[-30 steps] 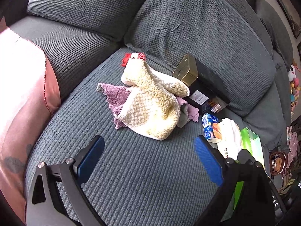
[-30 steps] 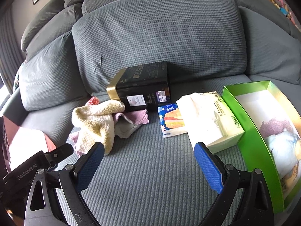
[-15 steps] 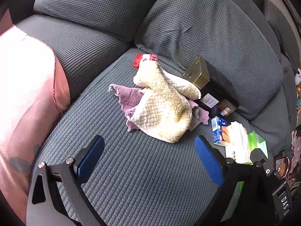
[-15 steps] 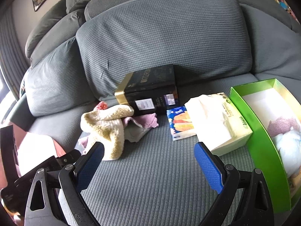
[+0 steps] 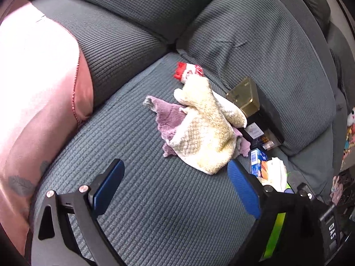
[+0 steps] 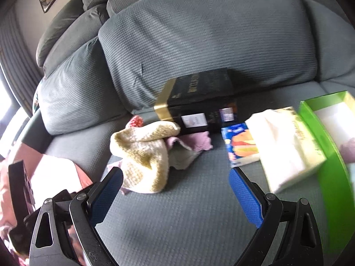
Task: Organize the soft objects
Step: 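Close the right gripper on the cream fluffy towel and lift it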
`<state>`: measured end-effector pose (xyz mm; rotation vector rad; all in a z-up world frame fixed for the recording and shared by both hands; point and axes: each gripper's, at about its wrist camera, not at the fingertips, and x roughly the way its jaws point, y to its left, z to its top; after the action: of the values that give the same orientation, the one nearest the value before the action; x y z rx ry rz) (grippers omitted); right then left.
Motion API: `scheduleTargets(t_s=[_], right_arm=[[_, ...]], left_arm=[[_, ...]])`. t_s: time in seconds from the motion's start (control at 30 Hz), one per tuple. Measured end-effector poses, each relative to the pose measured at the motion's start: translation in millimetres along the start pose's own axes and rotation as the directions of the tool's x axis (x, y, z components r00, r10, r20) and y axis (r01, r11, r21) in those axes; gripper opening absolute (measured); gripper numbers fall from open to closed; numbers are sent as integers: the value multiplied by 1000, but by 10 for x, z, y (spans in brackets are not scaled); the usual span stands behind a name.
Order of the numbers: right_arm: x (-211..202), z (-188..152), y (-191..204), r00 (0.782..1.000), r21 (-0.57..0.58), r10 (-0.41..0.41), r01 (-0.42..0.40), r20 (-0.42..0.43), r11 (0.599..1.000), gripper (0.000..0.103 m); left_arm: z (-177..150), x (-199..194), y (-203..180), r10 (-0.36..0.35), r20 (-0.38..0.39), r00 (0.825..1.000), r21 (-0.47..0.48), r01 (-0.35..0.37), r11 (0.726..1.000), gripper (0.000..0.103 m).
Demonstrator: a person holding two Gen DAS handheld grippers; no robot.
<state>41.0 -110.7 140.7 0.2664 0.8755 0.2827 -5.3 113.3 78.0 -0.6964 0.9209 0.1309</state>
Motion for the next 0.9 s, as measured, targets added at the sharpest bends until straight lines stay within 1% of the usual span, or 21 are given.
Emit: scheduleTargets(t_s=[0.07,0.1,0.13,0.27,0.43,0.57,0.6,0.63,0.67,0.7,0.77,0.8,0.87,0.9], right_arm=[[131,37,42,999,20,18,-17,-33,1000,97],[243,54,76,998,32,17,-15,-60,999,97],[342,68,117,997,28,12,-10,-80,1000,97],[691,104,284,990,-44,-26,20,-135,999,97],[974,146,614,992,-185,-75,55,-103,981,97],[1208,42,823,994,-296,-69,40,-88,954,97],[1276,2,855,993,-323,-83,51,-88,945,96],[1342,-29,871,990,-346,-114,78,-84,935,95],[1391,-54,872,987,-360,-138,100,-79,928,82],[1425,-79,861,986,-371,-149,111,-77,922,61],[1427,-102,813,991,-363,-89,49,-96,930,39],[1387,-102,795,994,-365,-72,35,-86,930,31],[1255,-85,769,996,-380,-76,51,-51,924,22],[1161,-58,752,997,-375,-64,44,-40,926,21]], left_arm=[[28,4,48,11,-3,1000,-22,-11,1000,88],[42,6,84,14,-14,1000,-39,-14,999,84],[57,3,117,8,-19,1000,-53,-9,999,77],[124,-62,237,-2,1,1000,-103,2,995,69],[188,-145,362,15,35,999,-163,-9,987,64],[223,-145,417,-6,33,999,-190,12,982,64],[232,-147,437,-8,28,1000,-190,13,982,64],[233,-135,437,-9,22,1000,-191,13,981,64],[233,-127,436,-9,16,1000,-192,12,981,64],[227,-117,435,-9,11,1000,-194,11,981,64],[219,-105,442,-14,-3,1000,-193,13,981,64],[218,-90,442,-19,-15,1000,-194,16,981,64],[216,-87,453,-33,-22,999,-200,28,979,64],[217,-93,452,-38,-20,999,-200,33,979,64]])
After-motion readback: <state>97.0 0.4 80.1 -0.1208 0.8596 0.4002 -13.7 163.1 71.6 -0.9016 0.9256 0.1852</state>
